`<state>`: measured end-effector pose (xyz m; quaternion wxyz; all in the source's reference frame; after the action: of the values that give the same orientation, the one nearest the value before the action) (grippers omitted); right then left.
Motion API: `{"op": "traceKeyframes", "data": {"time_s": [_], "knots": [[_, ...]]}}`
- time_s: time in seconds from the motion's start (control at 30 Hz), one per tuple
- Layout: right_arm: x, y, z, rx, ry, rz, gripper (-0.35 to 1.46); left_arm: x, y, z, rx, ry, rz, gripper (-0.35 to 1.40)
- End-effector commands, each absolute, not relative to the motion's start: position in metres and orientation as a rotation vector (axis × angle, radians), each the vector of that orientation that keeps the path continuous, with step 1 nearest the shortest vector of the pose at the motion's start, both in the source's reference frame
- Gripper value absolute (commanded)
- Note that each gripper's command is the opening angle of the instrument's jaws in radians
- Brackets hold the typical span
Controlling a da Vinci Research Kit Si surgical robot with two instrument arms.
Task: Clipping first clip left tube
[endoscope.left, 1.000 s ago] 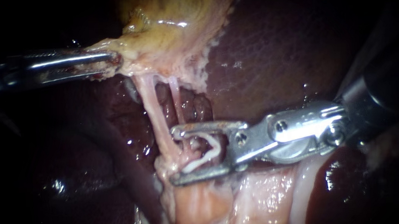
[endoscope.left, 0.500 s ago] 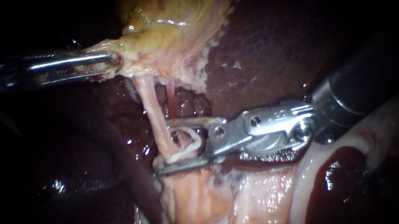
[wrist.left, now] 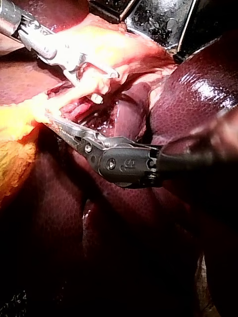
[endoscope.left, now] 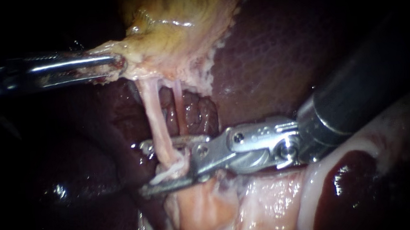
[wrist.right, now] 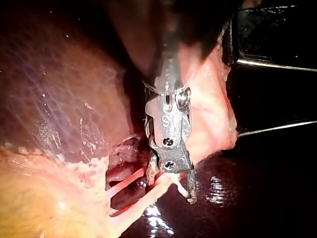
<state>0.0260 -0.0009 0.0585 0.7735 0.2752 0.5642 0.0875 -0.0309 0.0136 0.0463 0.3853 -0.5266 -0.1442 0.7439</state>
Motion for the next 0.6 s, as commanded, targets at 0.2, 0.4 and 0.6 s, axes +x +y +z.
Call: {"op": "traceKeyframes", "data": {"time_s": [0.2, 0.4, 0.6], "knots": [[0.0266, -0.0019, 0.0564, 0.645, 1.241, 0.174, 0.48, -0.0309, 0.0136, 0.0463, -1.341, -0.367, 1.895, -0.35], [0.0268, -0.002, 0.0561, 0.634, 1.241, 0.183, 0.43, -0.031, 0.0136, 0.0463, -1.341, -0.367, 1.895, -0.35], [0.0267, -0.0019, 0.0564, 0.643, 1.235, 0.199, 0.26, -0.031, 0.0136, 0.0463, -1.341, -0.367, 1.895, -0.35]]}}
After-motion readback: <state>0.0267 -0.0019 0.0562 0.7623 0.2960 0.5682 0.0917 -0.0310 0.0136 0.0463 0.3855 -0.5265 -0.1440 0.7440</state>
